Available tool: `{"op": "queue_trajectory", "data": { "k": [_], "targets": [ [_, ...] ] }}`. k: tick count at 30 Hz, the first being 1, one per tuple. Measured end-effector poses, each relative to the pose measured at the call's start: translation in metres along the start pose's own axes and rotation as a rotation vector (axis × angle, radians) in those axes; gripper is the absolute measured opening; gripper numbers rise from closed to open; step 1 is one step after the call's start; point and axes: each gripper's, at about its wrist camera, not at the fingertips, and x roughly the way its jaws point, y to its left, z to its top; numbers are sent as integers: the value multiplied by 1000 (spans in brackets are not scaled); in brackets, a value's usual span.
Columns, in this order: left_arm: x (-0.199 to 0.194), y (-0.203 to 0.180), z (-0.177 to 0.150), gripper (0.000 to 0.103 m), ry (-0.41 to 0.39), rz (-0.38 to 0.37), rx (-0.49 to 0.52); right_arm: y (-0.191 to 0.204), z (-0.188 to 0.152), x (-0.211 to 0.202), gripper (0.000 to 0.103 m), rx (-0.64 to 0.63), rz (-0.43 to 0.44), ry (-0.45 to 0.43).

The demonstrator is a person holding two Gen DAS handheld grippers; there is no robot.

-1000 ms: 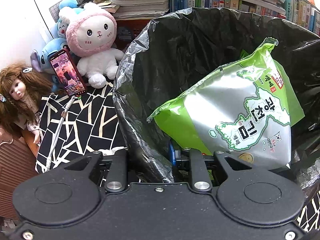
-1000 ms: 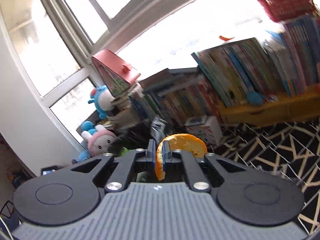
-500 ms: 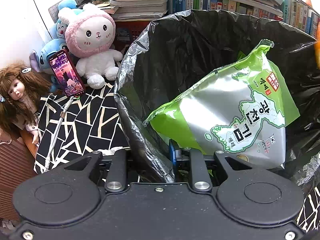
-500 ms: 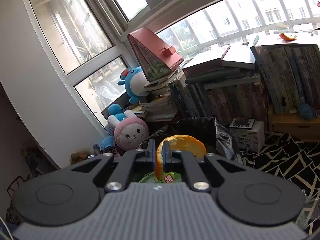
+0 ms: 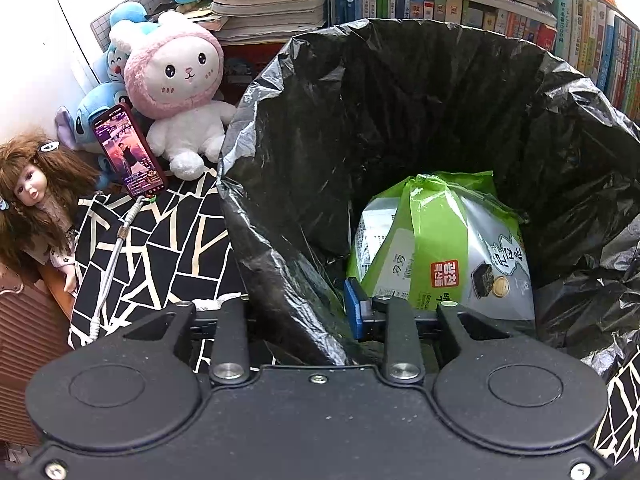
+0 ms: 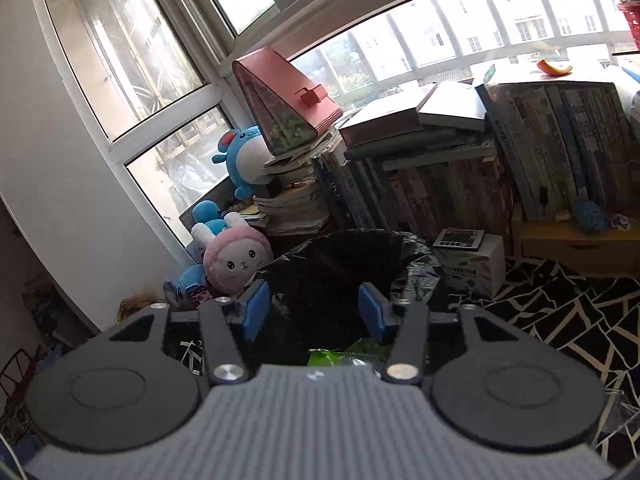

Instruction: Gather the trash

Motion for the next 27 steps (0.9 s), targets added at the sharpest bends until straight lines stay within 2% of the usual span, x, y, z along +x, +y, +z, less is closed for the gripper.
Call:
{"op": "queue_trajectory", "data": {
  "k": [8, 18, 22, 24, 26, 27],
  "targets": [
    [2, 0, 1, 29, 9, 5, -3, -38, -23, -35, 77, -1, -142, 9],
    [5, -2, 2, 30, 24, 20, -5, -105, -89, -49, 77, 101, -324, 120],
    [6, -5, 3, 30, 29, 36, 0, -116, -111, -42, 77, 104, -370, 154],
    [7, -6, 4, 30, 33, 46, 4, -111, -120, -34, 74, 48, -358, 168],
    [8, -8, 4, 30, 35, 57, 11, -99, -132, -22, 58, -69, -355, 190],
    [8, -9, 4, 30, 36, 63, 15, -93, -138, -14, 55, -131, -352, 206]
  ]
}}
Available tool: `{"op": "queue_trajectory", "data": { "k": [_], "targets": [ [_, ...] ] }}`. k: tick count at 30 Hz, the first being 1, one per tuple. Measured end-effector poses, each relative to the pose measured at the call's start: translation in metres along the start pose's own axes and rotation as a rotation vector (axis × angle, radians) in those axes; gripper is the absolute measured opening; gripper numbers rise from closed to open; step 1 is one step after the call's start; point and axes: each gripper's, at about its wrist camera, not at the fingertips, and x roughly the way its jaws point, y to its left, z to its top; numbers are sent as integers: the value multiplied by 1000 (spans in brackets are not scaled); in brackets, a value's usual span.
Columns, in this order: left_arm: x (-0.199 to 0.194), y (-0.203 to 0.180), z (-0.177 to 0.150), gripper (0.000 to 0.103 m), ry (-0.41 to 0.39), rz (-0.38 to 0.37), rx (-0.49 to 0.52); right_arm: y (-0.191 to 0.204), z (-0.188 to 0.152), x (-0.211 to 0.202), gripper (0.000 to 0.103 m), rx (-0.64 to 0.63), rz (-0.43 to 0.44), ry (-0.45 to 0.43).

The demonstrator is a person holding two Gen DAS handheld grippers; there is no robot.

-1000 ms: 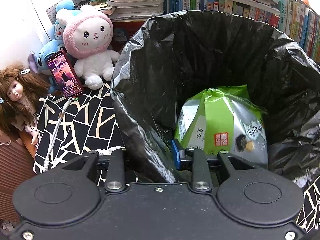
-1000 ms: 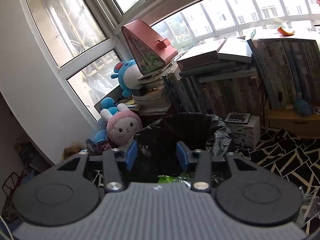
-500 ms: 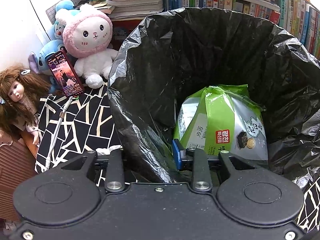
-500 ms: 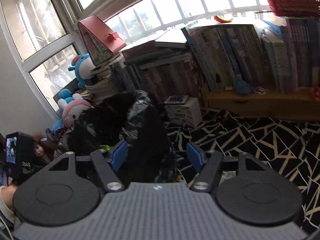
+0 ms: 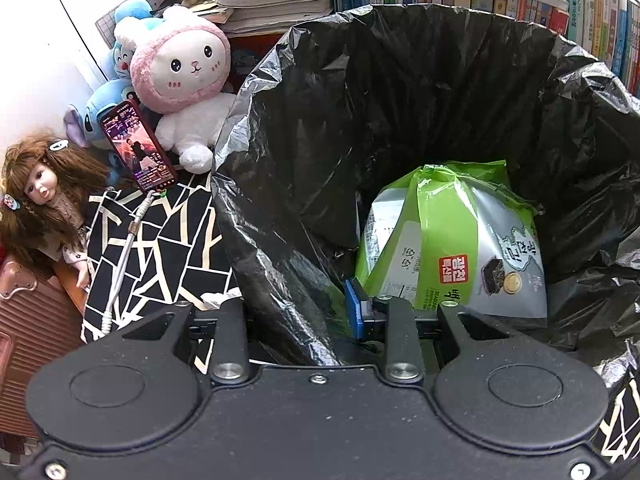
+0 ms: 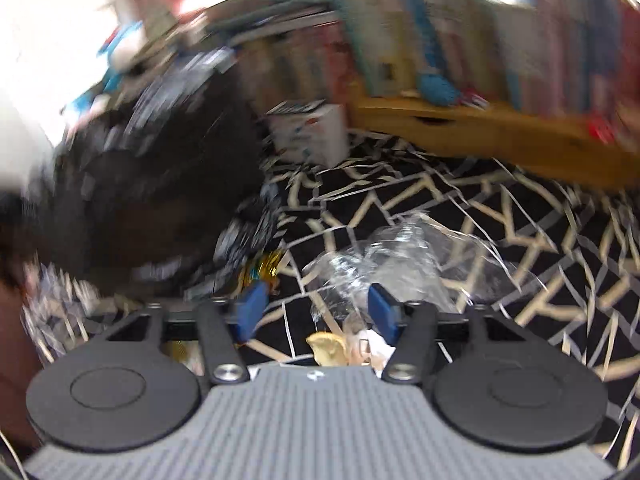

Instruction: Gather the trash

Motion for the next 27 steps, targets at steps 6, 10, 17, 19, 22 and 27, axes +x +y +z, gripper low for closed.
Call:
{"op": "queue_trajectory", "data": {
  "k": [6, 10, 17, 19, 22, 27],
  "targets": [
    [3, -3, 0, 30, 11, 23, -16, 23, -11, 42, 45, -130, 62, -3],
    [6, -6, 0, 28, 17, 45, -36, 29, -12, 72, 44, -154, 98, -19],
    [9, -13, -2, 28, 19, 78, -57, 32, -11, 124, 59, -207, 151, -2],
    [8, -14, -2, 27, 18, 84, -74, 32, -8, 134, 60, -227, 183, -11],
    [7, -14, -2, 27, 19, 96, -86, 34, -4, 150, 56, -250, 220, 1],
    [6, -15, -3, 26, 14, 109, -97, 24, 1, 167, 17, -180, 250, 52]
  ]
}}
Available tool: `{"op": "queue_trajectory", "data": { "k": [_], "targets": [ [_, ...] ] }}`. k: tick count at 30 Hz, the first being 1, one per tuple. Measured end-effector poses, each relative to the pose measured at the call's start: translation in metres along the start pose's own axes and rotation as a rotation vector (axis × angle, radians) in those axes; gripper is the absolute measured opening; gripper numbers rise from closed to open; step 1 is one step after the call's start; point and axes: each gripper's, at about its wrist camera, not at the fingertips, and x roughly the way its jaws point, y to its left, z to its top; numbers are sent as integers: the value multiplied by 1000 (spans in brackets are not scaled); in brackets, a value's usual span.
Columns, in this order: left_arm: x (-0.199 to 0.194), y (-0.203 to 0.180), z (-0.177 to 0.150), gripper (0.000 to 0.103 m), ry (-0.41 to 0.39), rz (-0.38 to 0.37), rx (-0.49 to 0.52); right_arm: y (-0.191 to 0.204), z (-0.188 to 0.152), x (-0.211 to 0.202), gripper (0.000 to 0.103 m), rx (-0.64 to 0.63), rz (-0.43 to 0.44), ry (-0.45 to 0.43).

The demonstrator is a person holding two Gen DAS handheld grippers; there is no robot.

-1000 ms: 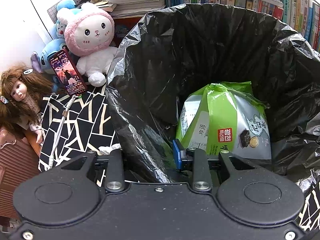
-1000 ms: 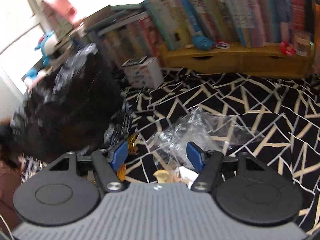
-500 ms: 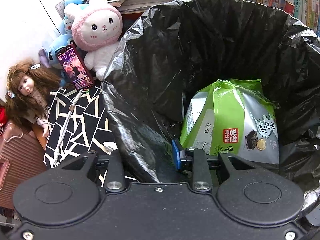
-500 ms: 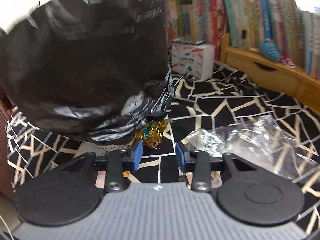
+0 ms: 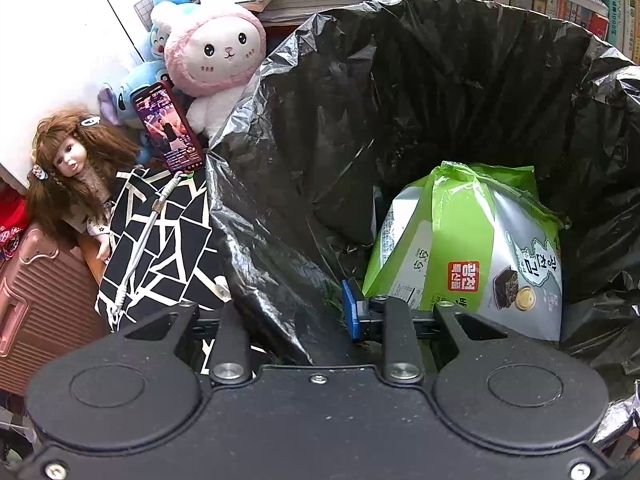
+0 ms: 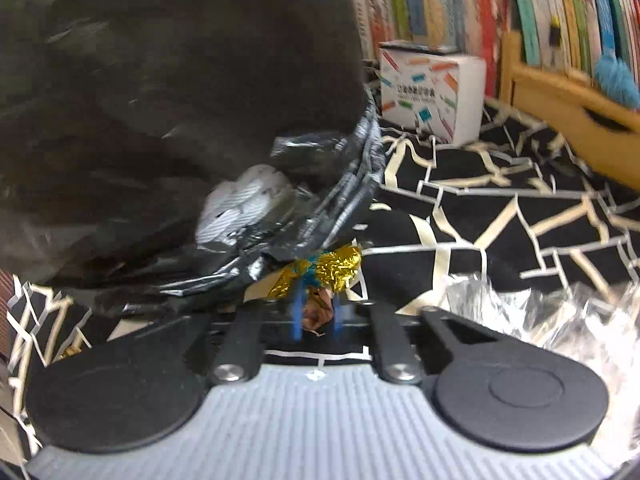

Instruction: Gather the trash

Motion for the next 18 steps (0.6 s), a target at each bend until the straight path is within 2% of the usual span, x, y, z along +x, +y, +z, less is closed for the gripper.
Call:
{"op": "queue_trajectory", "data": {
  "k": [4, 9, 10, 11, 18],
  "targets": [
    [0, -1, 0, 26, 2, 12, -7, -5, -1, -11, 13, 34, -15, -13],
    [1, -1, 0, 26, 4, 22, -14, -22, -2, -36, 12, 98, -89, -23],
    [0, -1, 0, 25, 5, 21, -17, -27, -3, -41, 9, 116, -101, -23],
    [0, -1, 1, 25, 5, 22, -17, -31, -6, -47, 6, 136, -106, -24],
    [1, 1, 1, 24, 6, 20, -23, -42, -17, -91, 4, 195, -115, -58]
  ]
}}
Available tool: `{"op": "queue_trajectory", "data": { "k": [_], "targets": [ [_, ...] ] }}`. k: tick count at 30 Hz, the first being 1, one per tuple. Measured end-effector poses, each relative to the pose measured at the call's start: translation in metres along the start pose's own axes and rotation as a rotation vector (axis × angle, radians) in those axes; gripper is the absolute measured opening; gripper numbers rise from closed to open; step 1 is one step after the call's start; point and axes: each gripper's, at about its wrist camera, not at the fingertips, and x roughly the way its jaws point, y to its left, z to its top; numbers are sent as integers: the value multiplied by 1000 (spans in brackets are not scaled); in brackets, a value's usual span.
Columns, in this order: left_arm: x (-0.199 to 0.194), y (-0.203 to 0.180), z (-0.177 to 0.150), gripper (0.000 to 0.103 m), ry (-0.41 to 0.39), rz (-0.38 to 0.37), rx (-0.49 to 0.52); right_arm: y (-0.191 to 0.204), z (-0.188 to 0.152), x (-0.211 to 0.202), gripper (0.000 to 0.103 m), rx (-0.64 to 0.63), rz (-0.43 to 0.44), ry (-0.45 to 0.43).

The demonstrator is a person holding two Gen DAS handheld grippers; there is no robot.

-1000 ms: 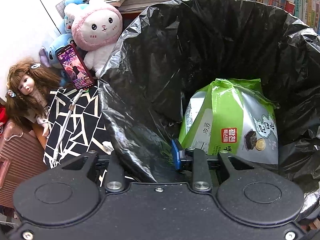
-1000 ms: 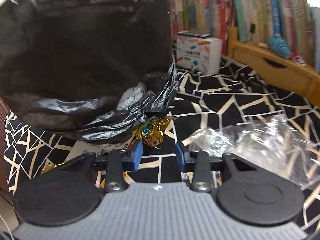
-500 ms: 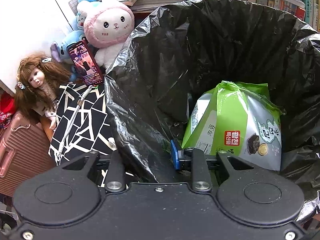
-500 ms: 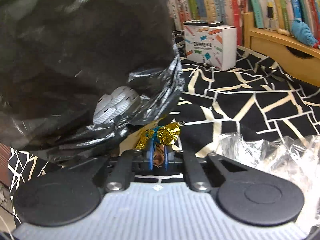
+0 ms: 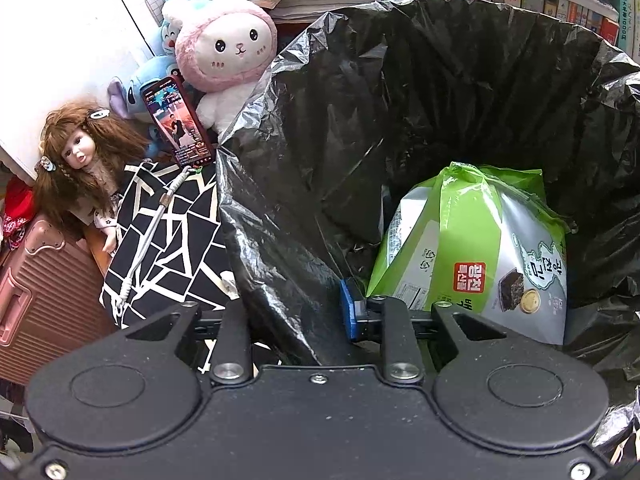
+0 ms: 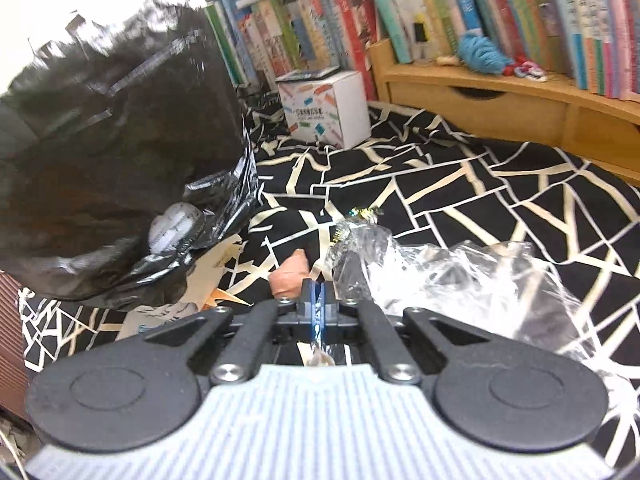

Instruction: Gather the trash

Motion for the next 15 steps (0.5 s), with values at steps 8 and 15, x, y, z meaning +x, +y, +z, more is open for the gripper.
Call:
{"op": "queue_trajectory", "data": {
  "k": [8, 15],
  "targets": [
    [-1, 1, -2, 24, -5, -16, 11, 2, 11, -30, 14, -5, -42, -52],
    [-1, 1, -4, 24, -15, -19, 20, 0, 52, 13, 54, -53, -86, -20]
  ]
}}
